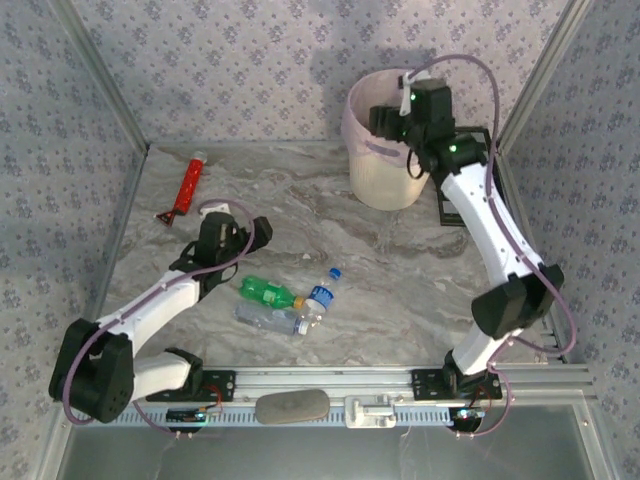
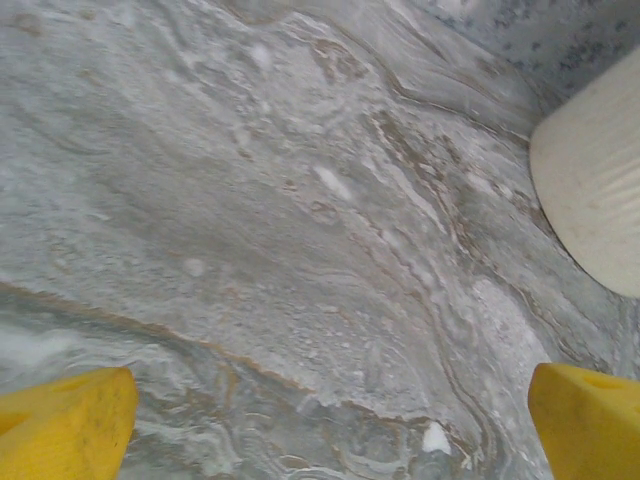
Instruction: Put the plastic bottles in the bin
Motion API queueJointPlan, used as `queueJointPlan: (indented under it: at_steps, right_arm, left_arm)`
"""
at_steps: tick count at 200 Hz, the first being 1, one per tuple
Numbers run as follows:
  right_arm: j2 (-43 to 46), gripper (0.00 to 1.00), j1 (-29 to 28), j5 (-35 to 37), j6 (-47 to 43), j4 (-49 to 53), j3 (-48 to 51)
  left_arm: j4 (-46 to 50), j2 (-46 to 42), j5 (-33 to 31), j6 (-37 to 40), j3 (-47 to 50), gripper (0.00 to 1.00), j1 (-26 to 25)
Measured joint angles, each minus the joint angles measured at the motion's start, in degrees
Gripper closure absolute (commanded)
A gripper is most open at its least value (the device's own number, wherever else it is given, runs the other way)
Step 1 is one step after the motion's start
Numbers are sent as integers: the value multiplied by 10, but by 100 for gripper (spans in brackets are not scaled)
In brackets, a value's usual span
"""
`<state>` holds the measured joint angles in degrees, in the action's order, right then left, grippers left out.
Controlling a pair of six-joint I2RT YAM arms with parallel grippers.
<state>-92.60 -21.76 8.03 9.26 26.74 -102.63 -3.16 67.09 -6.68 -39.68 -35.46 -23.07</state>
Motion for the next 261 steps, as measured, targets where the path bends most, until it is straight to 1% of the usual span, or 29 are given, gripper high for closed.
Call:
queueJointPlan:
  at_steps: [20,42,81,110,132,155,190,228,261]
  right_arm:
    - [48,21,-43,2,16,-39,96]
    - [79,21,-88,6,49,-76,193]
    - [88,21,-165,24,150,-134,338]
    - [88,19,-223,55,237,-150,416]
    - [85,18,-259,66,304,-150,447]
    - [72,15,-291,70,370,-146,462]
    - [40,12,-332,56,438,-135,470]
    - [-3,10,-343,26,487,-117,470]
    - [-8,8,-343,25,506,-88,470]
  left_arm:
    - [5,-24,-16,-10,14,0,14]
    - [9,-51,-34,-20,27,0,25]
    - [19,-81,-54,-25,33,0,32]
    - [21,-88,-58,-25,38,0,36]
    - [22,-89,-58,-25,41,0,41]
    - [23,-89,-58,-25,42,0,44]
    - [24,-88,-58,-25,47,0,44]
    - [23,-79,-53,-29,47,0,44]
    - [23,-77,-51,-31,47,0,44]
